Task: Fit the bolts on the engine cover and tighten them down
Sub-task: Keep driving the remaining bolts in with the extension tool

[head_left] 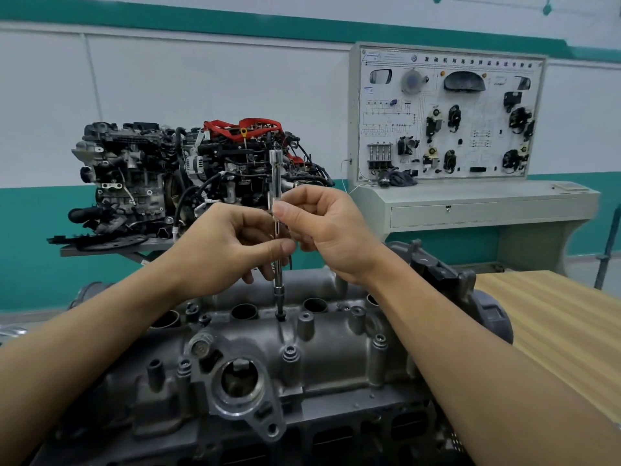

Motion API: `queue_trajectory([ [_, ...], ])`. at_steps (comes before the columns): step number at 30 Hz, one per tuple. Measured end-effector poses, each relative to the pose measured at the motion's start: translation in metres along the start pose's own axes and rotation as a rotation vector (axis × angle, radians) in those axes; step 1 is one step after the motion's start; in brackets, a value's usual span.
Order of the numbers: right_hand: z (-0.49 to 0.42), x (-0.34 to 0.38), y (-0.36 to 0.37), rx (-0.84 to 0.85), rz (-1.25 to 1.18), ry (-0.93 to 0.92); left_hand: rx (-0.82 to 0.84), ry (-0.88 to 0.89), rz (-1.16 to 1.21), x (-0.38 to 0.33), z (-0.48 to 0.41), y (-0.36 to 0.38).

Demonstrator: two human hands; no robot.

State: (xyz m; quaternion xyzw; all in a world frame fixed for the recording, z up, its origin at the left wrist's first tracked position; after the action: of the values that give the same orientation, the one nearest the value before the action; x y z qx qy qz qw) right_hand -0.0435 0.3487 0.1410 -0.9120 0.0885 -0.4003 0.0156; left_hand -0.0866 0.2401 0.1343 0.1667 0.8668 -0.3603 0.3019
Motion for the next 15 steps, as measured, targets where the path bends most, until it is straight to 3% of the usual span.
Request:
queue_trajectory([
  [5,-0.0002,0.0021,-0.0015,-0.011,-0.023,-0.038,-0.076,-0.007,-0.001,0.0016,-0.0024,-0.0066],
  [15,-0.0028,-0.0022,-0.0037,-0.042,0.015,-0.021,0.035,-0.041,0.006,0.0046,-0.0003,0.0027],
])
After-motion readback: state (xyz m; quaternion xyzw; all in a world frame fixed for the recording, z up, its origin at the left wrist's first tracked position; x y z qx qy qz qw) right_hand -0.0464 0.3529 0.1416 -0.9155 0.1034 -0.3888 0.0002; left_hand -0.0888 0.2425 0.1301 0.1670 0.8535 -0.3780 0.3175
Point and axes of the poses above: each hand's wrist, its own z-axis away from the middle knuckle, its own y-axis out of the palm, x = y × z, the point moved 8 cm from there along -z, towards the middle knuckle, and after that the axes turned 1 degree about -y, right-handed, at the moved point
